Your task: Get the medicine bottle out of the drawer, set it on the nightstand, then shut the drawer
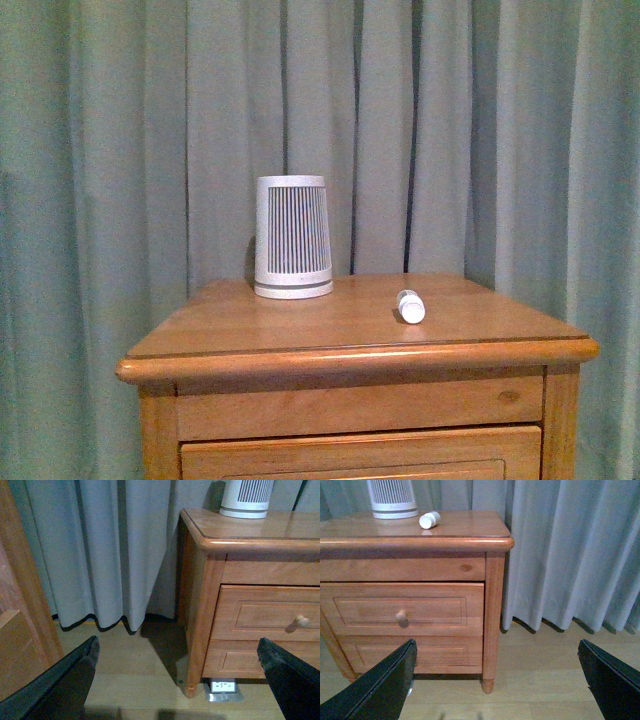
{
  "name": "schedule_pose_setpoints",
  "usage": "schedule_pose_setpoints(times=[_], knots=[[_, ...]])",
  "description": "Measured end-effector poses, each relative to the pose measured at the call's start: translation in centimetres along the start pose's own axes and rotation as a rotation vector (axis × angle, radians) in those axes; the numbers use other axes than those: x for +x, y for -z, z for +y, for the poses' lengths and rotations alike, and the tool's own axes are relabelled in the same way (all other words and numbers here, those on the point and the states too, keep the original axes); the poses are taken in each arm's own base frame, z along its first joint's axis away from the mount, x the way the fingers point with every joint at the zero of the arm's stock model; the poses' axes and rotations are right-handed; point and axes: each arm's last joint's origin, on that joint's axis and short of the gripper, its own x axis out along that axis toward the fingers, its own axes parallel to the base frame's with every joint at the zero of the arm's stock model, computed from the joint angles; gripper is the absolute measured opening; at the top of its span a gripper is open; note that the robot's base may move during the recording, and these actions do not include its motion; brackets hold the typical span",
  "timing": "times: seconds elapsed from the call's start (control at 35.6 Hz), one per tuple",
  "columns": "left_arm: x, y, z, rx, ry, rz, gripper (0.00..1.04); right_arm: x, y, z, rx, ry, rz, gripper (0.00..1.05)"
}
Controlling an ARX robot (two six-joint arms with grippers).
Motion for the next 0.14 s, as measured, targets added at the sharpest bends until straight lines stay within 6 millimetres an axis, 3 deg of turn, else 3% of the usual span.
schedule_pose_setpoints(times=[0.14], knots=[[0.00,0.00,0.00,0.000,0.000,0.000,0.98,0.00,0.00,0.00,0.000,0.000,0.000,0.98]])
